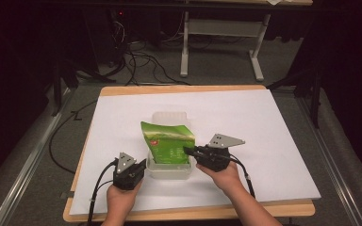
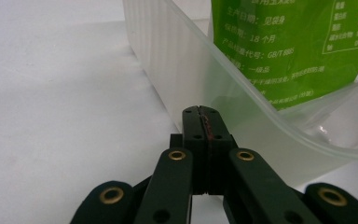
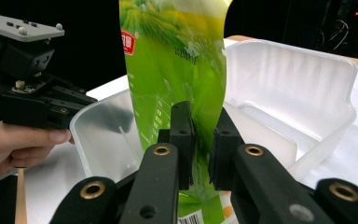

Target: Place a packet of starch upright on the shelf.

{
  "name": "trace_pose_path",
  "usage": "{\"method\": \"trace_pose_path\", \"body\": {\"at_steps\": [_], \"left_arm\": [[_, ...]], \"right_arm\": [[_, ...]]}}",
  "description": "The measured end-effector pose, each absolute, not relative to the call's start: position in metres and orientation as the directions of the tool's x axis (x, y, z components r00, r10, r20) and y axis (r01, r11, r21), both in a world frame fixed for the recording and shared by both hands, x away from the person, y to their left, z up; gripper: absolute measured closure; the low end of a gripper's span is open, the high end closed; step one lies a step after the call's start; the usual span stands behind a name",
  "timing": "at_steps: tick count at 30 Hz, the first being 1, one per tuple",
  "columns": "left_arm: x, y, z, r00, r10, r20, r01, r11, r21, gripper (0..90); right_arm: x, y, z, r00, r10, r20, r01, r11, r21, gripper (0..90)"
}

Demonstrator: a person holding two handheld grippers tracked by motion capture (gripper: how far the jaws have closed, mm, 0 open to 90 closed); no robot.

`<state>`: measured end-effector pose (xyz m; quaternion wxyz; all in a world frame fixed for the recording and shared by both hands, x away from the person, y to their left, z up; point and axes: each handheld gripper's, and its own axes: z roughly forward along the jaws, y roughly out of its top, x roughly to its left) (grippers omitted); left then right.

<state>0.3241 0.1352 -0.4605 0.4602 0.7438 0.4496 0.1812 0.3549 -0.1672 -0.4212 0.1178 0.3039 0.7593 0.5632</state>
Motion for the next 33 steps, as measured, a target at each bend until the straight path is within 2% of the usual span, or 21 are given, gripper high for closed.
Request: {"method": "trace_pose_path", "body": {"at_steps": [8,13,14,15,16,18,20,21,23,33], "left_arm": [[0.324,0.135,-0.460,0.529,0.837,-0.137,0.501,-0.178,0.847,88.5],[0.327,0.141,-0.458,0.507,0.848,-0.156,0.513,-0.152,0.845,78.3],[0.327,0.141,-0.458,0.507,0.848,-0.156,0.513,-0.152,0.845,74.0],[0.327,0.142,-0.458,0.498,0.853,-0.155,0.512,-0.145,0.846,69.8],[0.328,0.144,-0.457,0.491,0.857,-0.154,0.512,-0.141,0.847,69.8],[0.328,0.148,-0.456,0.474,0.866,-0.157,0.514,-0.127,0.849,58.8],[0.328,0.152,-0.455,0.465,0.873,-0.146,0.516,-0.134,0.846,53.3],[0.329,0.155,-0.454,0.460,0.877,-0.138,0.515,-0.137,0.846,53.3],[0.330,0.162,-0.451,0.439,0.889,-0.130,0.519,-0.132,0.845,46.0],[0.332,0.190,-0.434,0.393,0.914,-0.102,0.528,-0.133,0.839,37.1]], "right_arm": [[0.354,-0.166,-0.422,-0.781,0.604,0.156,0.326,0.182,0.928,83.0],[0.354,-0.165,-0.422,-0.779,0.608,0.153,0.340,0.204,0.918,57.8],[0.354,-0.165,-0.422,-0.779,0.608,0.153,0.340,0.204,0.918,57.8],[0.354,-0.166,-0.421,-0.775,0.613,0.151,0.344,0.210,0.915,49.2],[0.354,-0.166,-0.421,-0.775,0.613,0.151,0.344,0.210,0.915,49.2],[0.353,-0.170,-0.419,-0.771,0.621,0.141,0.343,0.218,0.914,38.7],[0.352,-0.172,-0.418,-0.769,0.626,0.133,0.338,0.222,0.914,36.3],[0.351,-0.175,-0.417,-0.766,0.629,0.134,0.340,0.219,0.915,34.0],[0.347,-0.184,-0.414,-0.751,0.650,0.119,0.335,0.219,0.917,27.3],[0.347,-0.222,-0.409,-0.686,0.719,0.115,0.341,0.178,0.923,24.4]]}}
